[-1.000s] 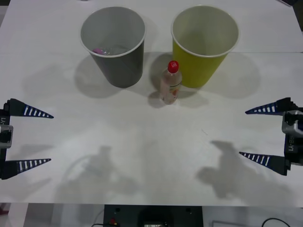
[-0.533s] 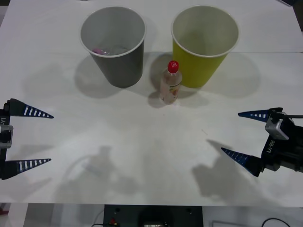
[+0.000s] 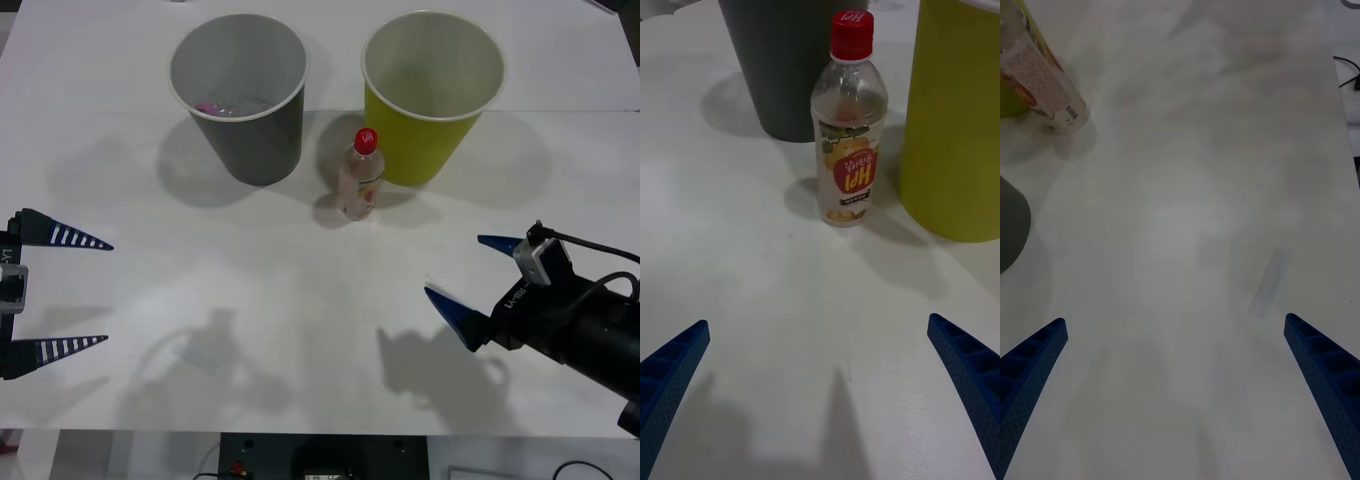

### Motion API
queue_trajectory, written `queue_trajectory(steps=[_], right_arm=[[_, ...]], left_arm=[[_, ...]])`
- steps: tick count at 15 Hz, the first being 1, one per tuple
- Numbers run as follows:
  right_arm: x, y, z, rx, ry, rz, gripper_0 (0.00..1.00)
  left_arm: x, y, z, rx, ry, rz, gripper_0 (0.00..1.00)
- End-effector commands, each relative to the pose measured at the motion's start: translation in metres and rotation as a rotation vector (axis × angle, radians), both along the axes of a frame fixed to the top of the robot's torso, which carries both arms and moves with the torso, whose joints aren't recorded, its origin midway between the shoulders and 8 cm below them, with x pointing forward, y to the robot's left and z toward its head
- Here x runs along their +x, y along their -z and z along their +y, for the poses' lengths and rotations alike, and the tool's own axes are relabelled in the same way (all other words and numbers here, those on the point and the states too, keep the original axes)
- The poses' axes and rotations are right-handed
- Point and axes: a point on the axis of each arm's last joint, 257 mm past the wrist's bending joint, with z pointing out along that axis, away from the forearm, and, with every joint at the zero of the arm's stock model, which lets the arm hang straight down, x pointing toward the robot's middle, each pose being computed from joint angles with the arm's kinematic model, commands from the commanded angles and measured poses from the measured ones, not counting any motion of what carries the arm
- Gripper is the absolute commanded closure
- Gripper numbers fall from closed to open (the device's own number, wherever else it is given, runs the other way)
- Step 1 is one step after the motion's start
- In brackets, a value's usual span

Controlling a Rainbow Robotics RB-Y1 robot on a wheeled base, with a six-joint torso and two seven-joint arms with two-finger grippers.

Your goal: Put the can into the green bin and the plastic bottle into the gray bin

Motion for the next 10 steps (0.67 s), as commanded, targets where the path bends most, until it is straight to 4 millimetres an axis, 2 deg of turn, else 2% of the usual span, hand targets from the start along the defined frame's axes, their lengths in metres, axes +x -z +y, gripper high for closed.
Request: queue_trajectory(steps=[1,10], right_arm=[[0.012,0.007,0.01,0.057,0.093,-0.01,0.0],[0.059,0.03,0.042,0.127,0.217,-0.107,0.0]], left_arm=[[0.0,0.0,0.0,0.0,0.0,0.0,0.0],[0.0,0.0,0.0,0.0,0.0,0.0,0.0]])
